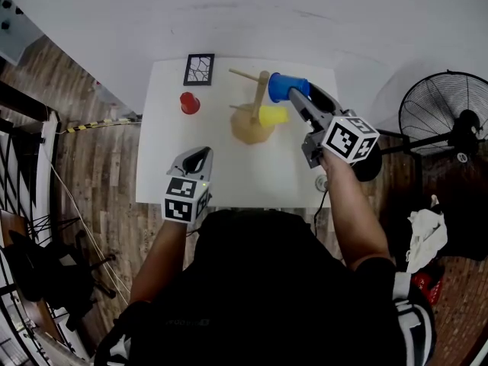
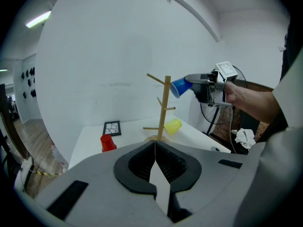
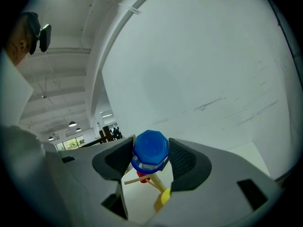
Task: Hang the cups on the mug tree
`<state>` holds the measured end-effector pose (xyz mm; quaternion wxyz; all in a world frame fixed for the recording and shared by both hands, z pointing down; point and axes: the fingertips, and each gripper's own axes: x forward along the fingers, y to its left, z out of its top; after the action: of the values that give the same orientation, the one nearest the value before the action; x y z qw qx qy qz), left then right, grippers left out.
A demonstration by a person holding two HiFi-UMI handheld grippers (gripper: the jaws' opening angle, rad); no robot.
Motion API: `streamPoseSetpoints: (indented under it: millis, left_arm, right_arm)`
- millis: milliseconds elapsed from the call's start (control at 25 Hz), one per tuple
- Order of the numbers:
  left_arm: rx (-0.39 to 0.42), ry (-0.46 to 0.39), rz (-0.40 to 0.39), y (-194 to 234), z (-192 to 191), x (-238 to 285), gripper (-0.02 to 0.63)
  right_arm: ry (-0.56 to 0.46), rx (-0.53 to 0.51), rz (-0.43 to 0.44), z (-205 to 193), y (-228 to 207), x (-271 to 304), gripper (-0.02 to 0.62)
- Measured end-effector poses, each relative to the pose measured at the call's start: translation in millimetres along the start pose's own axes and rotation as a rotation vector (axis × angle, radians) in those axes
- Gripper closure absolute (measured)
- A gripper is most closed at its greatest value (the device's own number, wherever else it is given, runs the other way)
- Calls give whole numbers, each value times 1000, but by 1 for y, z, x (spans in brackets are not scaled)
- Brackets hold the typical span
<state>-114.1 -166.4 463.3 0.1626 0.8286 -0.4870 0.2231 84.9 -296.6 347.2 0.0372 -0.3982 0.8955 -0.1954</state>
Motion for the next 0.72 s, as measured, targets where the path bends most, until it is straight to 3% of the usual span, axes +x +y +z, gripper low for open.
streamPoseSetpoints:
  millis: [640,720]
  left_arm:
    - [10,15,-24,-11,-3,11,589]
    - [13,15,-25,-10,-2,11,589]
  right_arm:
    - [54,-200,-61,-22,3,-34,373]
    - [59,-224,-68,-29,7,-39,418]
